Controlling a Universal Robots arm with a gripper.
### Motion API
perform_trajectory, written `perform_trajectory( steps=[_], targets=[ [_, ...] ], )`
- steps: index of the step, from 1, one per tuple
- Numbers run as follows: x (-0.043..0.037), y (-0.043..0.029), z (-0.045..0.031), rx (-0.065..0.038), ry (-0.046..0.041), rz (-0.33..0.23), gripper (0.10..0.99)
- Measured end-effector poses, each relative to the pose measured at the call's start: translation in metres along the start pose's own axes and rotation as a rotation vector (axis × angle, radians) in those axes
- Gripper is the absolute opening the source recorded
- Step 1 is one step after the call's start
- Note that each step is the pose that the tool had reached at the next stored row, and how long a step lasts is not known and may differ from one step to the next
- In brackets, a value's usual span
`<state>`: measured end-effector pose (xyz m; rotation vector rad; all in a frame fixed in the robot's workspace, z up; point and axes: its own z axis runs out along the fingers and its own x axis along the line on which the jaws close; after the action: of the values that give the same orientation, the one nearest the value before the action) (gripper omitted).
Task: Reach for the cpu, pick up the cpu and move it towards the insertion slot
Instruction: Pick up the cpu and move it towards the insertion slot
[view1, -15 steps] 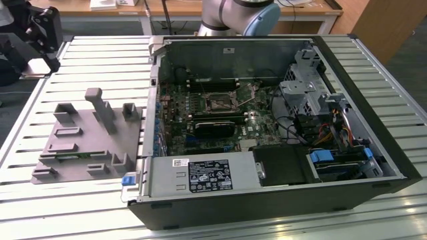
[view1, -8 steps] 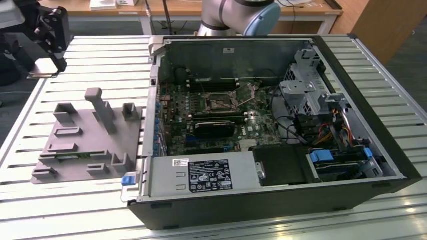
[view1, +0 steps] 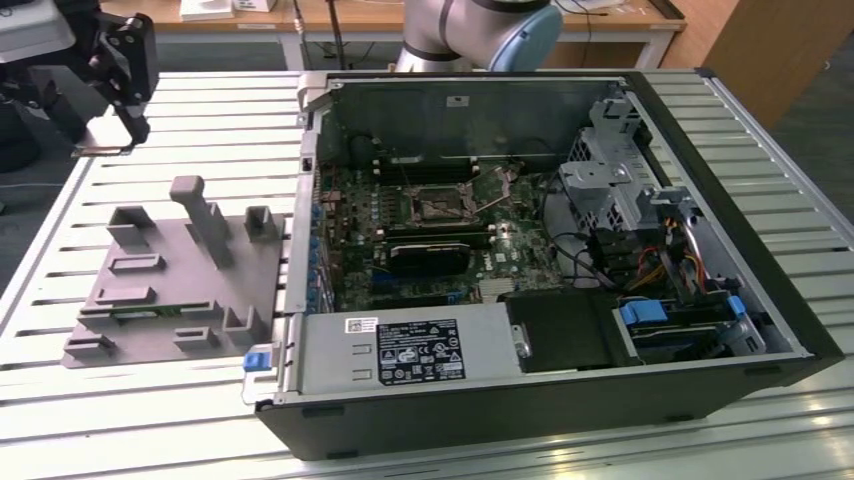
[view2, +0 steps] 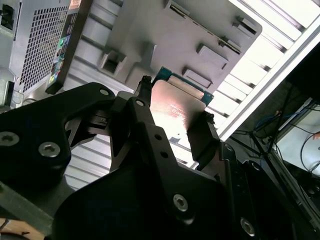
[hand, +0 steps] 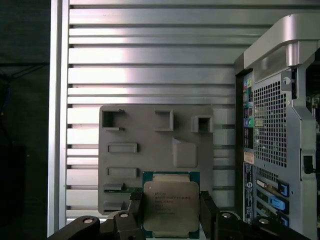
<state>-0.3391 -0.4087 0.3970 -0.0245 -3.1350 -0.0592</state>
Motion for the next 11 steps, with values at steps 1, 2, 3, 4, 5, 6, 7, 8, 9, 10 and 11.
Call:
perform_trajectory(
  steps=[1, 2, 3, 4, 5, 6, 7, 8, 9, 10, 11],
  targets=[
    [-0.0016, 0.0000, 0.0000, 0.000, 0.0000, 0.000, 0.541],
    [-0.0031, 0.0000, 0.0000, 0.000, 0.0001, 0.000, 0.541],
    [-0.0046, 0.0001, 0.0000, 0.000, 0.0000, 0.000, 0.541],
    [-0.0061, 0.0001, 0.0000, 0.000, 0.0000, 0.000, 0.541],
    [-0.0077, 0.0001, -0.0001, 0.000, 0.0000, 0.000, 0.541],
    [-0.0093, 0.0001, 0.0000, 0.000, 0.0000, 0.000, 0.541],
    [-0.0109, 0.0002, -0.0001, 0.000, 0.0000, 0.000, 0.541],
    [-0.0124, 0.0002, -0.0001, 0.000, 0.0001, 0.000, 0.541],
    [-0.0139, 0.0002, -0.0001, 0.000, 0.0001, 0.000, 0.541],
    [-0.0155, 0.0002, -0.0001, 0.000, 0.0001, 0.000, 0.541],
    [-0.0170, 0.0002, -0.0001, 0.000, 0.0001, 0.000, 0.541]
  ],
)
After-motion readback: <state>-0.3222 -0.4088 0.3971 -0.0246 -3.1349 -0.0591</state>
